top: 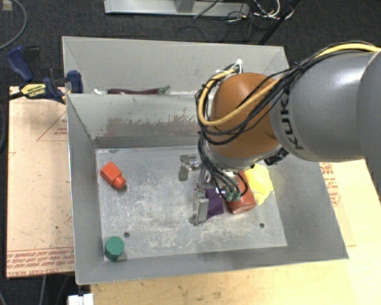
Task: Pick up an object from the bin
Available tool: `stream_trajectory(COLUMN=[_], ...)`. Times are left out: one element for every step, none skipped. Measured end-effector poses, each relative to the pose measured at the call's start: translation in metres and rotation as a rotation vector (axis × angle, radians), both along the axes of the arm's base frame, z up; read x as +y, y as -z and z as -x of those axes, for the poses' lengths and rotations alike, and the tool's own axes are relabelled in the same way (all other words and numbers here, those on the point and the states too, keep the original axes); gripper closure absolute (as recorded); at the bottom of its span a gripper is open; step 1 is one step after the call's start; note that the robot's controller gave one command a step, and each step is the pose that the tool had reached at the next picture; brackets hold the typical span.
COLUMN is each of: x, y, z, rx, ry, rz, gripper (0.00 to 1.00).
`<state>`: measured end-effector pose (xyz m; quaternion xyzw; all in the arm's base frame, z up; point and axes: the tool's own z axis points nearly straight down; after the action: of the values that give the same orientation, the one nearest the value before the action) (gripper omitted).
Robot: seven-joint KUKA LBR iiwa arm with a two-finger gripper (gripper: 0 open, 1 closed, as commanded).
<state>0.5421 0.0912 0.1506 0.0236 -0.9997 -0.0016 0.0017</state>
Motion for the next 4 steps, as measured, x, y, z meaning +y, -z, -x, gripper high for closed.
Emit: stream_trajectory(x=[-0.043,-0.07,-0.104,-0.104], y=[0.041,0.066,0.074,0.074], z=[-0.035,-0.014,-0.009,-0.009], rx=[-0.011,0.001,-0.012,-0.012], ry=[0.027,0.078,-0.014,-0.014], rz=[0.001,0.0,-0.001,-0.001], gripper=[0.0,0.0,1.0,1.0])
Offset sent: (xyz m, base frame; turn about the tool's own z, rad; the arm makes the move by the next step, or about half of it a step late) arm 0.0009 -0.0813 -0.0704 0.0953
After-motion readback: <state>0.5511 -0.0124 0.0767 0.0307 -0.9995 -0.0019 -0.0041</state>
